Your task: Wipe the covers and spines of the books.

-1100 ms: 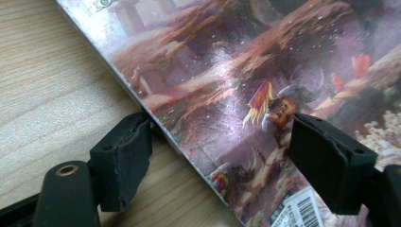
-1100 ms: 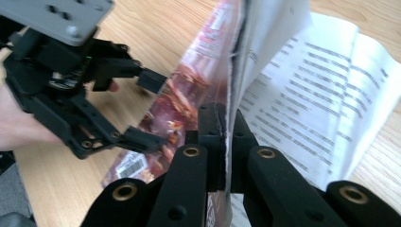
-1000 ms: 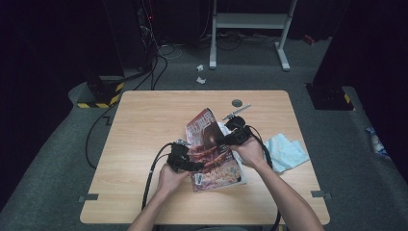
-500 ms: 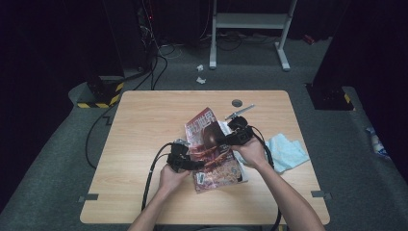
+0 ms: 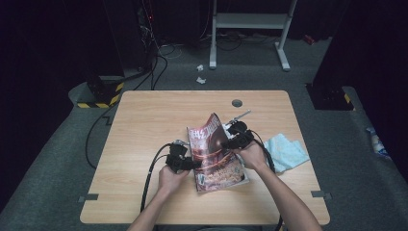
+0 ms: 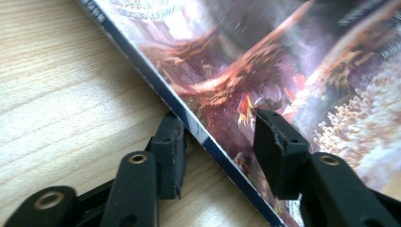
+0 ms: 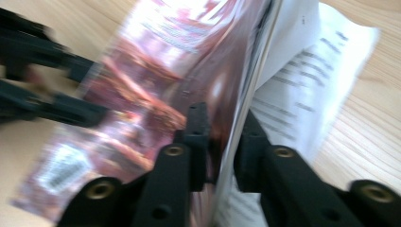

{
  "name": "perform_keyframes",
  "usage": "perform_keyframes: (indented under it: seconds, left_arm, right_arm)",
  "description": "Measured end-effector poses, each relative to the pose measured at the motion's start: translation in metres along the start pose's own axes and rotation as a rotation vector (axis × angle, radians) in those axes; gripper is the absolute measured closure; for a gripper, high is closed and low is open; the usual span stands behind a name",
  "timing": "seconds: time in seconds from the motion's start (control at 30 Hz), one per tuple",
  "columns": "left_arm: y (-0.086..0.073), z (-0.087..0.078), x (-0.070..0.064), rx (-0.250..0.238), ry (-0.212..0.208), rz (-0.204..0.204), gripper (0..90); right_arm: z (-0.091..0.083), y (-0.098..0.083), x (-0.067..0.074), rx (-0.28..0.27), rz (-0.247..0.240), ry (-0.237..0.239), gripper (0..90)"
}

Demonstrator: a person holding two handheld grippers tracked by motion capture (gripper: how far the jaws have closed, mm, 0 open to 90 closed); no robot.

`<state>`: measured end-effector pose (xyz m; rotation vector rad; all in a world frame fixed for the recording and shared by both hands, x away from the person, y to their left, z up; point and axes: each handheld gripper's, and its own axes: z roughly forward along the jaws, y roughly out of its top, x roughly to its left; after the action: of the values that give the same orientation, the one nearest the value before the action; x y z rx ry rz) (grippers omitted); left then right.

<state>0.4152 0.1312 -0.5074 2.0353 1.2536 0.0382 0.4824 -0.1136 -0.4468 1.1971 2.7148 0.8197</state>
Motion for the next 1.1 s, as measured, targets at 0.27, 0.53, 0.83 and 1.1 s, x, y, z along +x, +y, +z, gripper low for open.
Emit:
perform_keyframes:
  seconds: [0.27,0.53,0.83,1.1]
  left_arm:
    - [0.000,-0.002,0.000,-0.011,0.001,-0.007,57.1]
    - [0.001,-0.004,-0.002,-0.012,0.018,0.013,57.6]
    - [0.001,-0.002,0.000,-0.005,-0.024,-0.010,55.2]
    - [0.012,0.009,-0.013,0.039,-0.049,0.029,55.7]
  right_arm:
    - [0.002,-0.019,-0.027,0.065,0.088,-0.061,70.5]
    - [0.002,-0.028,-0.040,0.135,0.066,-0.161,89.5]
    - [0.021,-0.035,-0.033,0.177,0.086,-0.145,89.7]
    - [0.024,-0.033,-0.018,0.175,0.074,-0.120,89.7]
